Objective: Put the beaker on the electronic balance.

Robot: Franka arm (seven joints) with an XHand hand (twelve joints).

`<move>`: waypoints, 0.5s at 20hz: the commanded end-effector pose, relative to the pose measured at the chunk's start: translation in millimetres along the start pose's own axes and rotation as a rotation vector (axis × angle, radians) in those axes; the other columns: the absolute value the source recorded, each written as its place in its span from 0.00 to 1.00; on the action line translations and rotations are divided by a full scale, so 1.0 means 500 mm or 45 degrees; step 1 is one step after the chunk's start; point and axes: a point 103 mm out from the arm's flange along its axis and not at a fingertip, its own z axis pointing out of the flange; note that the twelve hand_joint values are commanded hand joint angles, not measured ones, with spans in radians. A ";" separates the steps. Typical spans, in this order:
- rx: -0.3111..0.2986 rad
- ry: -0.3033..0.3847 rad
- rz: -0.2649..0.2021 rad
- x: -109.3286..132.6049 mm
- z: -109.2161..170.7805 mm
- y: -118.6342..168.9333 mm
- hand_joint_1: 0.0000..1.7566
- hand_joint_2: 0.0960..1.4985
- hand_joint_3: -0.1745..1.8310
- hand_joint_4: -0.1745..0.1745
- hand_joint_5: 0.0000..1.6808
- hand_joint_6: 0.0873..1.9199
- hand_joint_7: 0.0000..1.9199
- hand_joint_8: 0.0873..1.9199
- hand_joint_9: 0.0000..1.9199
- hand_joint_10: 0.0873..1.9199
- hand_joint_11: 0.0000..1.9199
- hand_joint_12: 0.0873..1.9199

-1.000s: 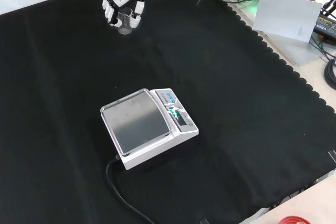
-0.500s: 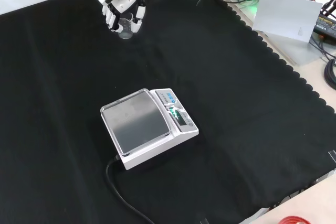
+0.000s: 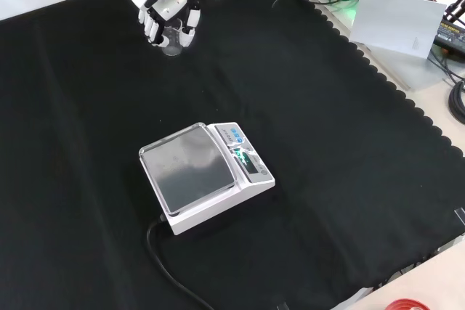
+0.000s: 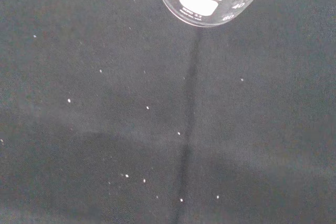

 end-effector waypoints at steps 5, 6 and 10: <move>-0.016 -0.028 -0.056 0.031 -0.055 0.005 0.62 0.78 0.10 0.11 0.49 0.63 0.36 0.39 0.49 0.37 0.38 0.61; -0.019 -0.029 -0.061 0.034 -0.060 0.005 0.62 0.78 0.09 0.11 0.49 0.63 0.36 0.39 0.49 0.37 0.38 0.61; -0.032 -0.045 -0.085 0.055 -0.081 0.007 0.62 0.78 0.09 0.11 0.49 0.63 0.36 0.39 0.49 0.37 0.38 0.61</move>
